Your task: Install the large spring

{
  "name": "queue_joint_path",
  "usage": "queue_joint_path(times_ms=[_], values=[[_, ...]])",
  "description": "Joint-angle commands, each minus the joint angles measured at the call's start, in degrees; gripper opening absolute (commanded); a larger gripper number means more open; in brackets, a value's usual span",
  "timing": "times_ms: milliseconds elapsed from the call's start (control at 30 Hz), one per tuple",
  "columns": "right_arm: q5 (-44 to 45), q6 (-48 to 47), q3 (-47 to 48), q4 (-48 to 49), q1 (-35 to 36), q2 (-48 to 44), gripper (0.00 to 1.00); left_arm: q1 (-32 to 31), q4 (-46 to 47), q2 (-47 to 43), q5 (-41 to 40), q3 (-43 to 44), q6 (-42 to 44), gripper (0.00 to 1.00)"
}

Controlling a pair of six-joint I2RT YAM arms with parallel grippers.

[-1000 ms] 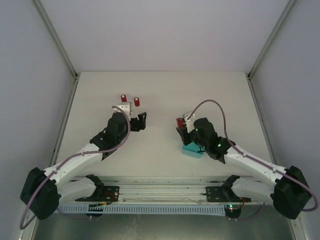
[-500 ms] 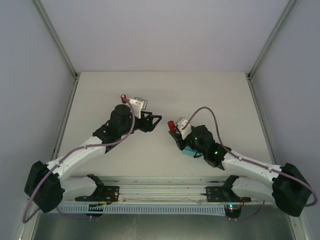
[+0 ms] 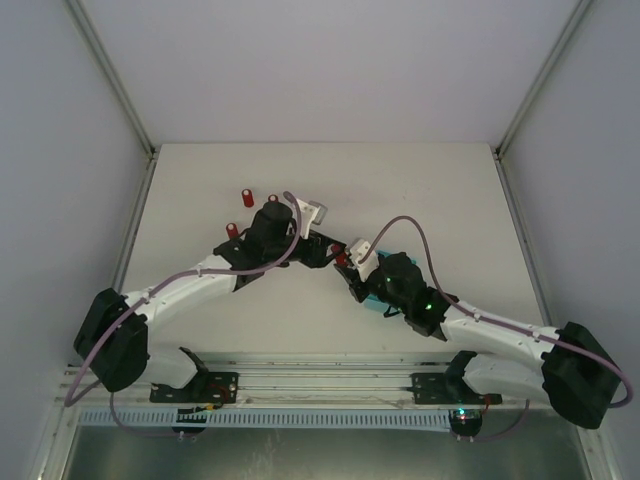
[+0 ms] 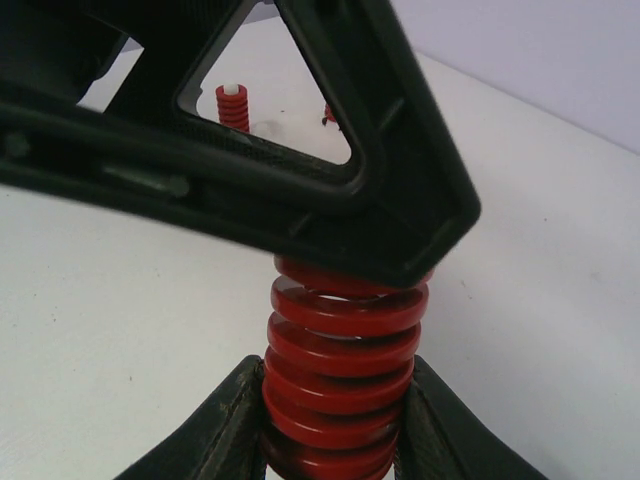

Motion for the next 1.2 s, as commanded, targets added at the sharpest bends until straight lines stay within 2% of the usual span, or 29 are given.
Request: queue_joint_path(times_ms=[0,200,333,500,600,800,1000,1067,1167], values=[[1.2,-0.8,0.1,3.3,0.6,-0.3,0.11,-0.6,-1.8,0.3,2.1,2.6,0.7,0.57],[1.1,-0.6,0.0,3.3,0.7,-0.3,0.11,-0.8,-2.7,1.4,2.8,3.2,0.8,0.52],[1.0,-0.5,0.0,3.2,0.7,-0.3,0.11,-0.9,-2.6,1.7,2.9,3.3,0.8,0.46],[1.3,-0.6,0.0,3.1,0.6,-0.4,0.12,-0.8,-2.4,1.7,3.1,3.5,0.7,0.29],[1.2,-0.5,0.3,2.6,0.6,-0.1,0.16,-0.9,-2.1,1.6,3.6,3.3,1.1,0.18],[2.4,-0.1,1.4,0.8,0.6,1.0,0.41,-0.9,-2.4,1.4,2.3,3.3,1.3,0.01],[4.1,0.8,3.8,-4.1,0.6,1.1,0.71,0.3,-4.5,0.4,-2.5,4.0,2.8,0.0],[4.4,1.3,3.9,-4.6,0.6,0.4,0.79,1.4,-6.1,-0.1,-4.3,4.6,3.2,0.0],[4.8,2.0,4.3,-5.8,0.7,-1.5,0.96,3.5,-8.1,-1.7,-8.8,4.8,3.7,0.0]])
